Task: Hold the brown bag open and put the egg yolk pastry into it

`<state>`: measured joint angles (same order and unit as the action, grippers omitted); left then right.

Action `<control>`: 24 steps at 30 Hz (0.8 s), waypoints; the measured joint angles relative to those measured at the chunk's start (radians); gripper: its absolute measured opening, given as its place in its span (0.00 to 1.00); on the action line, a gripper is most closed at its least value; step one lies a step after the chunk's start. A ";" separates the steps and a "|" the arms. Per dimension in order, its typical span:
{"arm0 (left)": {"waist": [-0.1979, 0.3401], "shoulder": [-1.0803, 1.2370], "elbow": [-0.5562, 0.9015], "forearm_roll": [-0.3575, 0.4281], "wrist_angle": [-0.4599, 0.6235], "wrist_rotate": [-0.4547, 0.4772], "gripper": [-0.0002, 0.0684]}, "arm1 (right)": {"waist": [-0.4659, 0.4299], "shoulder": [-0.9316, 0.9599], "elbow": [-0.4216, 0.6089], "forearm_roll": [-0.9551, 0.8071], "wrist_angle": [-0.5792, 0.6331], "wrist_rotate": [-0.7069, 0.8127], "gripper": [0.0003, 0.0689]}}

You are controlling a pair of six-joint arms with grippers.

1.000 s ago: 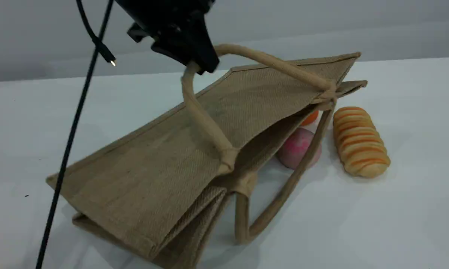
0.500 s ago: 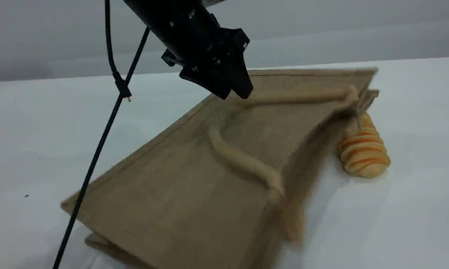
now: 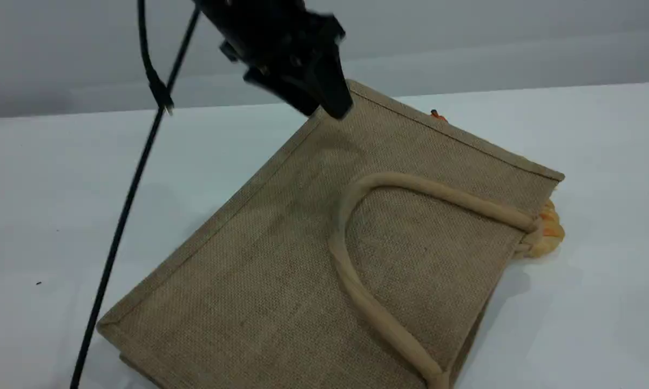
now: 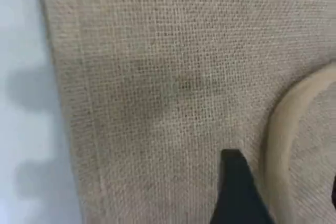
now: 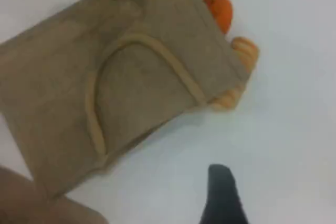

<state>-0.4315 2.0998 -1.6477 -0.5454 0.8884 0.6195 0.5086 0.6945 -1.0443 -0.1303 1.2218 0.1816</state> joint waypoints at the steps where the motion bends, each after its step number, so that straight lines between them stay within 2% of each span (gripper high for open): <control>1: 0.000 -0.019 0.000 0.001 0.009 0.000 0.56 | 0.000 -0.012 0.000 0.001 0.000 0.000 0.60; 8: 0.000 -0.153 0.000 0.029 0.133 -0.011 0.56 | 0.000 -0.150 0.004 -0.007 0.000 -0.002 0.60; 11: 0.001 -0.209 0.000 0.028 0.178 -0.025 0.56 | 0.000 -0.223 0.045 -0.007 0.000 -0.002 0.60; 20: 0.001 -0.358 0.000 0.025 0.321 -0.035 0.56 | 0.000 -0.472 0.348 0.021 -0.107 -0.002 0.60; 24: -0.001 -0.423 0.000 0.024 0.337 -0.077 0.56 | 0.000 -0.588 0.460 0.024 -0.143 -0.008 0.60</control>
<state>-0.4327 1.6770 -1.6477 -0.5215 1.2250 0.5422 0.5086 0.1064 -0.5839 -0.1062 1.0788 0.1733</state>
